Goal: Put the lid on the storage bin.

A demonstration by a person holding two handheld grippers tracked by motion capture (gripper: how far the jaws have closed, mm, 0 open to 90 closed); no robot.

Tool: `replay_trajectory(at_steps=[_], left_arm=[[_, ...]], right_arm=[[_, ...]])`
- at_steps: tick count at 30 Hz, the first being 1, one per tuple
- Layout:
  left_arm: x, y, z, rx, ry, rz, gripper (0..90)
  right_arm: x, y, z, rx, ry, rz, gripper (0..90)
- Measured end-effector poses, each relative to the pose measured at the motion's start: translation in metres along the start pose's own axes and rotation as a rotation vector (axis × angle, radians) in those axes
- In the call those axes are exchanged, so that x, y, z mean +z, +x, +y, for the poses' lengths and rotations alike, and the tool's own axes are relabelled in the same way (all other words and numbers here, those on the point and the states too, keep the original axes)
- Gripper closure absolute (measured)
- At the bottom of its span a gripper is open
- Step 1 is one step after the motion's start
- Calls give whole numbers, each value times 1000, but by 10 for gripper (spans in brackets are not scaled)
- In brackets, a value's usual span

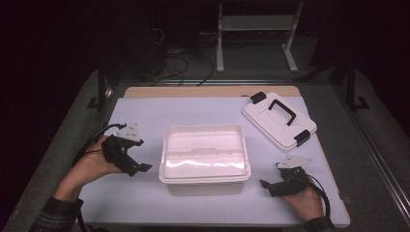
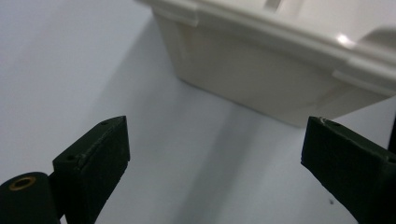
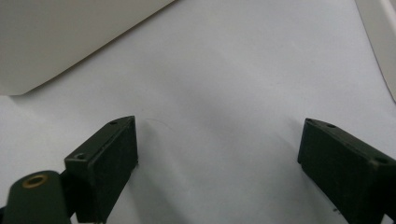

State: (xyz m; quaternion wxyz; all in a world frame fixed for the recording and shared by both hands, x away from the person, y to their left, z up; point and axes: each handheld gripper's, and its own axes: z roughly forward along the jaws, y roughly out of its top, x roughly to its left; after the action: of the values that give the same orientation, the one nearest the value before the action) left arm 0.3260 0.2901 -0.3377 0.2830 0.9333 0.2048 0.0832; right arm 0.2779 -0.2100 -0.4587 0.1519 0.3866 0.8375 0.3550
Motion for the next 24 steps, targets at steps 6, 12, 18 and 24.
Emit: replay_trajectory(at_steps=[6, 12, 18, 24], left_arm=[[10, 2, -24, -40, -7, 17, 48], [27, 2, -42, -58, -12, 54, 24], [45, -1, -54, -58, -5, 82, 14], [59, -2, -68, -98, -45, 80, 13]], right_arm=[[0, 0, 0, -2, -1, 0, 114], [0, 0, 0, -5, -4, 1, 122], [0, 1, 0, -6, -3, -11, 101], [0, 0, 0, 1, 0, -5, 106]])
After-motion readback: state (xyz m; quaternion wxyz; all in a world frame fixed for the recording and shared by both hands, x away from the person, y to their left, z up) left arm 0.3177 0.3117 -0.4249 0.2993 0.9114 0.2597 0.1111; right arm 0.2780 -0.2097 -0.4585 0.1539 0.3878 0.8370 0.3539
